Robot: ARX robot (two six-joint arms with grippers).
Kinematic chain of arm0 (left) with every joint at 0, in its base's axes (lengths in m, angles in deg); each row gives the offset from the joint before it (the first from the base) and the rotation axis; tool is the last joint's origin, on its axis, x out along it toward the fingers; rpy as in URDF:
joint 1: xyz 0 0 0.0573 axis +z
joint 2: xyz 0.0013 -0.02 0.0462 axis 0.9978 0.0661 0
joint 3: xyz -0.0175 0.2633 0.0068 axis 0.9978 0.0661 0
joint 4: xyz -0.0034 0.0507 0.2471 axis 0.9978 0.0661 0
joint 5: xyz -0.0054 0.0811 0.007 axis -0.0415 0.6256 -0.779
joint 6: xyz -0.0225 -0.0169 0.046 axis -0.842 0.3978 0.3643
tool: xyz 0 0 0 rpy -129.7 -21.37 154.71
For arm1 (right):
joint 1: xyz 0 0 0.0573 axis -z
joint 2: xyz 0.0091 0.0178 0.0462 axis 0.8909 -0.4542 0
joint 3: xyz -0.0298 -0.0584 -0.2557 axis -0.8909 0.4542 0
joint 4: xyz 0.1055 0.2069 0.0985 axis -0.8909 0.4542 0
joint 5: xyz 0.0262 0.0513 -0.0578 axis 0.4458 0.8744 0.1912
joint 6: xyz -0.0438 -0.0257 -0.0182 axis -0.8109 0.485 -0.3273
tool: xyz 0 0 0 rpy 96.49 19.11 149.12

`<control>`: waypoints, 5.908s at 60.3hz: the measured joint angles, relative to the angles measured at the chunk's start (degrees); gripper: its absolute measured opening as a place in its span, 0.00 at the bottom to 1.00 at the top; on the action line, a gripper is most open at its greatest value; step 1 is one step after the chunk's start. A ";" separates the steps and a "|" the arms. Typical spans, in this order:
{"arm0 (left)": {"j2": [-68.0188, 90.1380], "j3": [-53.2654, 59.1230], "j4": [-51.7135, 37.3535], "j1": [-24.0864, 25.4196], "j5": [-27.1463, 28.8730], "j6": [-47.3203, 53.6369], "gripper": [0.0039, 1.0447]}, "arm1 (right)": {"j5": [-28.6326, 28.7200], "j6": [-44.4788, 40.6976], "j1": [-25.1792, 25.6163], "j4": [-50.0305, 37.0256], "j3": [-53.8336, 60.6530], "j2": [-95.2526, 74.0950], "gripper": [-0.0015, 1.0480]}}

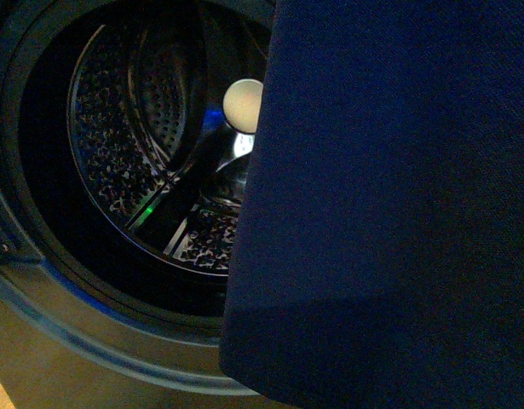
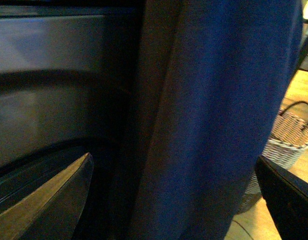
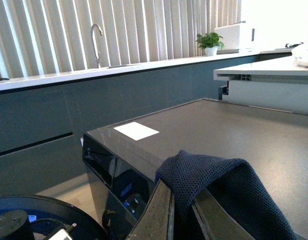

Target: Put clothes into washing machine

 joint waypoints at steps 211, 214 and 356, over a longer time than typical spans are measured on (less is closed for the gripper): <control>16.28 -11.02 1.40 -40.65 53.37 -8.15 0.94 | -0.20 0.00 0.04 0.00 0.00 0.00 0.03; 16.41 -11.10 1.51 -41.00 54.86 -7.78 0.94 | -0.17 0.00 0.04 0.00 0.00 0.00 0.03; 0.42 3.78 0.15 -14.62 54.58 -7.76 0.06 | -0.20 0.02 0.02 -0.22 -0.76 0.02 0.93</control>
